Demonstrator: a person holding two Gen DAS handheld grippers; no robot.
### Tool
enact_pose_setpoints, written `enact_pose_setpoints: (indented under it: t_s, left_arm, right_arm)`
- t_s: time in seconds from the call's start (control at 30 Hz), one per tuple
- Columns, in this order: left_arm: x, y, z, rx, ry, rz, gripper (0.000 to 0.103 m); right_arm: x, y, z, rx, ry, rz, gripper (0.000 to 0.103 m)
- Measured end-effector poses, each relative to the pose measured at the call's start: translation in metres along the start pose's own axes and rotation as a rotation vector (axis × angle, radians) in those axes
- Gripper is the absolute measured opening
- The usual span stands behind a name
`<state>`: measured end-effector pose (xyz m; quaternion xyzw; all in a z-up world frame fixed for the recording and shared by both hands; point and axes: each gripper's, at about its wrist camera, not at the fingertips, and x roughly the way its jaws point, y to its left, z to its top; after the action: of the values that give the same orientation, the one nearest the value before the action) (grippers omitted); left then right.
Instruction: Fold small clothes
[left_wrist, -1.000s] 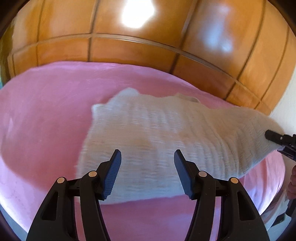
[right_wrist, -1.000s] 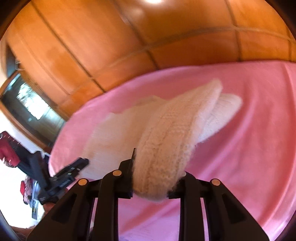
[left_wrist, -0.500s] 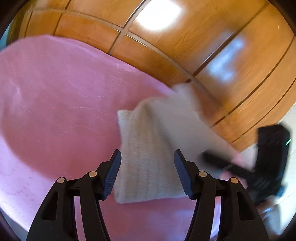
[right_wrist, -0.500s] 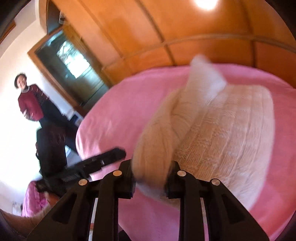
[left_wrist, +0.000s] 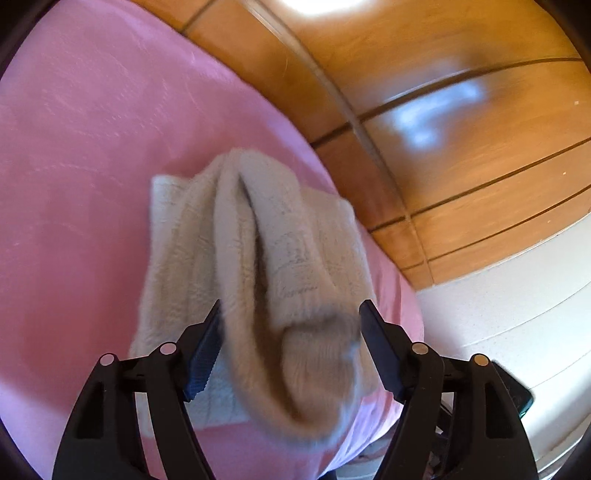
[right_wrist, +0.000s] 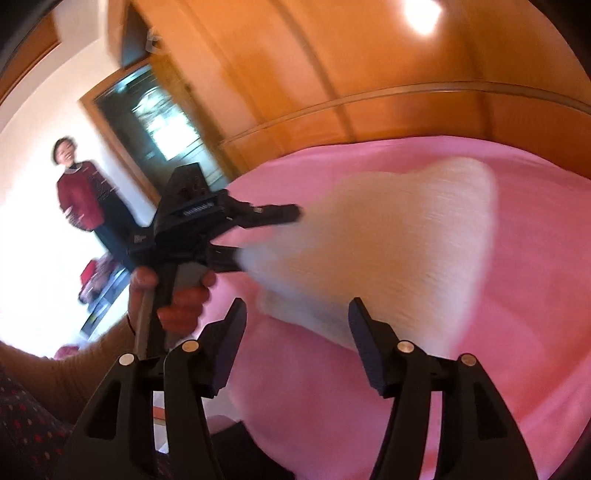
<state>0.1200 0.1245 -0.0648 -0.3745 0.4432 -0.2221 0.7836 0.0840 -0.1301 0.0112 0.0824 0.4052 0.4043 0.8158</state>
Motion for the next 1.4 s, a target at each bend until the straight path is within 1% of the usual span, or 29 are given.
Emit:
enact_pose_setpoints:
  t_s: [0.07,0.13,0.17,0.2,0.23,0.27,0.3,0.4,0.43,0.5,0.57,0.6,0.63,0.67,0.7,0.73,0.77,0.8,0.83,0.9,0.97,1.0,1.1,1.17,1.3,1.4]
  left_arm:
    - [0.013,-0.005,0.008,0.018,0.032,0.013,0.071]
    - [0.026,-0.011,0.018,0.032,0.072,0.036,0.071]
    - [0.030,-0.013,0.020,0.045,0.082,0.042,0.059]
    - [0.036,-0.020,0.022,0.081,0.088,0.082,0.034]
    - [0.040,-0.026,0.023,0.121,0.081,0.130,0.023]
    - [0.039,-0.033,0.024,0.149,0.056,0.136,0.019]
    - [0.032,-0.041,0.024,0.175,0.016,0.132,0.018]
    - [0.007,-0.059,0.016,0.263,-0.065,0.150,0.018]
    - [0.000,-0.058,0.011,0.270,-0.077,0.163,0.018]
    - [-0.011,-0.049,0.001,0.276,-0.095,0.212,0.018]
    - [-0.009,-0.028,-0.006,0.277,-0.092,0.319,0.018]
    - [-0.001,-0.015,-0.010,0.279,-0.077,0.399,0.018]
    - [0.006,-0.008,-0.013,0.285,-0.067,0.440,0.019]
    - [0.012,-0.002,-0.017,0.285,-0.060,0.469,0.024]
    - [0.014,-0.001,-0.020,0.285,-0.061,0.489,0.029]
    - [0.014,-0.005,-0.024,0.305,-0.075,0.514,0.029]
    - [0.009,-0.010,-0.024,0.314,-0.088,0.519,0.031]
    - [0.002,-0.016,-0.024,0.321,-0.110,0.527,0.038]
    - [-0.004,-0.024,-0.023,0.335,-0.145,0.544,0.040]
    - [-0.009,-0.039,-0.020,0.369,-0.195,0.567,0.040]
    - [-0.019,-0.051,-0.020,0.399,-0.237,0.570,0.040]
    - [-0.018,-0.058,-0.019,0.419,-0.249,0.585,0.040]
    - [-0.003,-0.066,-0.014,0.450,-0.250,0.623,0.040]
    - [0.004,-0.070,-0.017,0.471,-0.239,0.632,0.040]
    - [0.004,-0.068,-0.024,0.506,-0.234,0.651,0.040]
    - [0.012,-0.068,-0.028,0.522,-0.229,0.673,0.040]
  right_arm:
    - [-0.010,-0.020,-0.012,0.033,-0.001,-0.073,0.058]
    - [-0.014,-0.033,-0.021,0.062,-0.001,-0.121,0.058]
    - [-0.017,-0.038,-0.020,0.075,-0.004,-0.131,0.058]
    - [-0.015,-0.040,-0.021,0.084,-0.008,-0.147,0.057]
    - [-0.013,-0.038,-0.020,0.089,-0.009,-0.164,0.056]
    - [-0.010,-0.039,-0.018,0.095,-0.013,-0.179,0.054]
    - [-0.010,-0.039,-0.014,0.102,-0.027,-0.181,0.052]
    - [-0.009,-0.034,-0.003,0.092,-0.071,-0.143,0.051]
    - [-0.005,-0.030,0.002,0.068,-0.071,-0.124,0.051]
    - [0.013,-0.022,0.005,0.020,-0.039,-0.120,0.050]
    - [0.045,-0.012,-0.002,-0.022,0.034,-0.115,0.051]
    - [0.061,-0.010,-0.007,-0.041,0.075,-0.129,0.051]
    - [0.073,-0.009,-0.012,-0.055,0.100,-0.144,0.051]
    - [0.085,-0.007,-0.017,-0.076,0.117,-0.164,0.051]
    - [0.090,-0.006,-0.020,-0.094,0.120,-0.183,0.051]
    - [0.092,-0.004,-0.024,-0.114,0.113,-0.203,0.051]
    - [0.088,-0.004,-0.024,-0.104,0.111,-0.201,0.051]
    - [0.083,-0.005,-0.022,-0.087,0.113,-0.192,0.052]
    - [0.078,-0.006,-0.021,-0.080,0.115,-0.186,0.052]
    - [0.064,-0.007,-0.017,-0.075,0.112,-0.181,0.055]
    - [0.047,-0.006,-0.007,-0.064,0.076,-0.168,0.057]
    - [0.044,-0.004,0.000,-0.060,0.060,-0.174,0.058]
    - [0.031,-0.011,0.020,-0.025,-0.007,-0.200,0.058]
    - [0.032,-0.016,0.033,0.000,-0.023,-0.237,0.058]
    - [0.043,-0.018,0.056,0.021,-0.042,-0.306,0.059]
    - [0.052,-0.025,0.068,0.038,-0.051,-0.330,0.058]
